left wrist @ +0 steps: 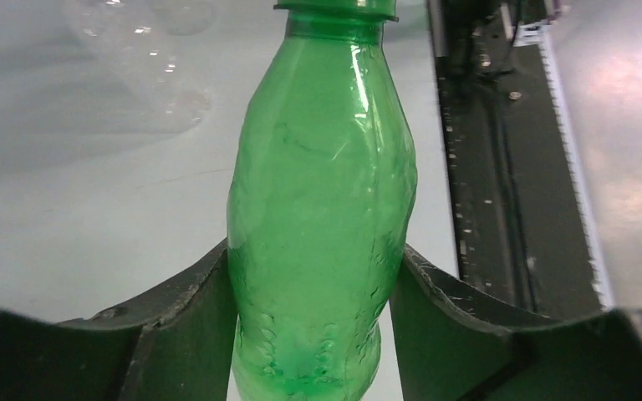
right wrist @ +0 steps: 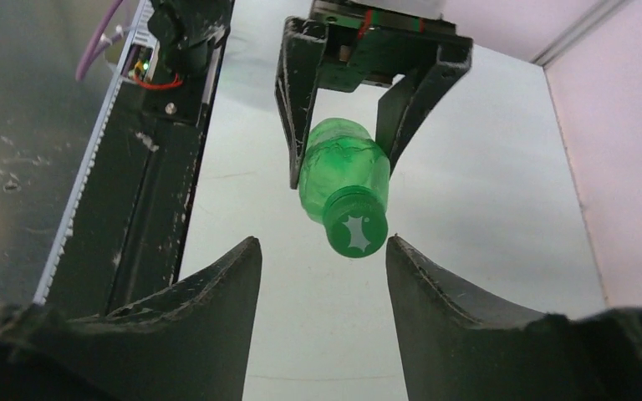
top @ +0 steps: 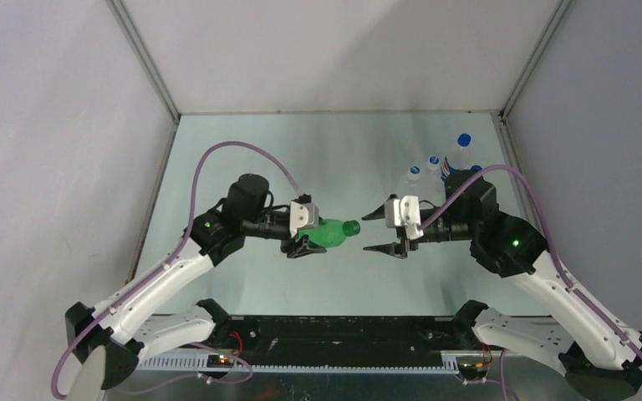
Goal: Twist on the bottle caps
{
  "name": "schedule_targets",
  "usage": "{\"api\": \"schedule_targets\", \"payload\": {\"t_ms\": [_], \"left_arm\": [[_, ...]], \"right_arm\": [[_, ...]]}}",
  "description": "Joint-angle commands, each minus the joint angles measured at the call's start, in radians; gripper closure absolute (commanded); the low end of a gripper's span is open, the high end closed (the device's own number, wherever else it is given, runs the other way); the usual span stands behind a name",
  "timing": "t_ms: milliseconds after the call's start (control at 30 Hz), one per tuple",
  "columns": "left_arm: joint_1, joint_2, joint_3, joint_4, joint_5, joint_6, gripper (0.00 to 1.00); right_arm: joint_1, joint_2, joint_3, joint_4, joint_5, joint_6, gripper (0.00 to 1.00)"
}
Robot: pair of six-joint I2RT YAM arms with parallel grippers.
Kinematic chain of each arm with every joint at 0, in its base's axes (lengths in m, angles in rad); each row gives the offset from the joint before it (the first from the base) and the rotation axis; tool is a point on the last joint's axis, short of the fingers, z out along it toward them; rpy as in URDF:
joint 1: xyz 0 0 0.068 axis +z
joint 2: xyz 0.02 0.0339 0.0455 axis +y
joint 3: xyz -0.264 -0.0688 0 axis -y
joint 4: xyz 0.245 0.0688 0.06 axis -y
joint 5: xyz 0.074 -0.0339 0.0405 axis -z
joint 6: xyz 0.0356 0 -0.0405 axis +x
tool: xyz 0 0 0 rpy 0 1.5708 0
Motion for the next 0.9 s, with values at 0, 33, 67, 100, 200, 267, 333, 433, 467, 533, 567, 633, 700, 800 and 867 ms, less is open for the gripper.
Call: {"api": "schedule_targets", "payload": {"t_ms": [0, 33, 67, 100, 200, 267, 333, 433, 467, 533, 567, 633, 700, 800, 867], "left_arm": [[0.006, 0.033, 0.072, -0.09, 0.173, 0.015, 1.0], [0.007, 0.039, 0.075, -0.091, 0.178, 0.016, 1.0], [0.007, 0.04, 0.079, -0.094, 0.18, 0.016, 1.0], [0.007, 0.044, 0.081, -0.096, 0.184, 0.018, 1.0], [0.007, 0.051, 0.089, -0.104, 0.187, 0.019, 1.0], [0.007, 0.057, 0.096, -0.112, 0.194, 0.025, 1.0], [0.007, 0.061, 0.103, -0.118, 0.2, 0.029, 1.0], [0.007, 0.063, 0.108, -0.125, 0.201, 0.032, 1.0], [0.006, 0.064, 0.109, -0.126, 0.2, 0.032, 1.0], [0.008, 0.064, 0.109, -0.126, 0.201, 0.034, 1.0], [0.007, 0.065, 0.112, -0.129, 0.201, 0.036, 1.0], [0.008, 0.067, 0.113, -0.13, 0.203, 0.036, 1.0], [0.007, 0.068, 0.116, -0.131, 0.205, 0.035, 1.0], [0.008, 0.072, 0.126, -0.137, 0.205, 0.041, 1.0], [0.005, 0.076, 0.132, -0.145, 0.202, 0.046, 1.0]], "right_arm": [[0.035, 0.003, 0.007, -0.049, 0.01, -0.204, 0.43], [0.045, 0.008, 0.007, -0.053, 0.018, -0.211, 0.44], [0.049, 0.01, 0.007, -0.055, 0.022, -0.223, 0.45], [0.056, 0.016, 0.007, -0.056, 0.032, -0.227, 0.46], [0.068, 0.025, 0.008, -0.049, 0.04, -0.242, 0.47], [0.072, 0.031, 0.007, -0.038, 0.042, -0.246, 0.48], [0.075, 0.036, 0.008, -0.026, 0.044, -0.246, 0.49], [0.078, 0.041, 0.007, -0.018, 0.037, -0.251, 0.51], [0.08, 0.046, 0.007, -0.016, 0.032, -0.253, 0.51], [0.082, 0.051, 0.008, -0.017, 0.027, -0.253, 0.53], [0.085, 0.051, 0.007, -0.017, 0.025, -0.253, 0.55], [0.088, 0.055, 0.008, -0.023, 0.021, -0.257, 0.57], [0.09, 0.06, 0.008, -0.03, 0.016, -0.258, 0.59], [0.095, 0.066, 0.007, -0.031, -0.001, -0.256, 0.65], [0.097, 0.073, 0.007, -0.026, -0.008, -0.232, 0.72]]}}
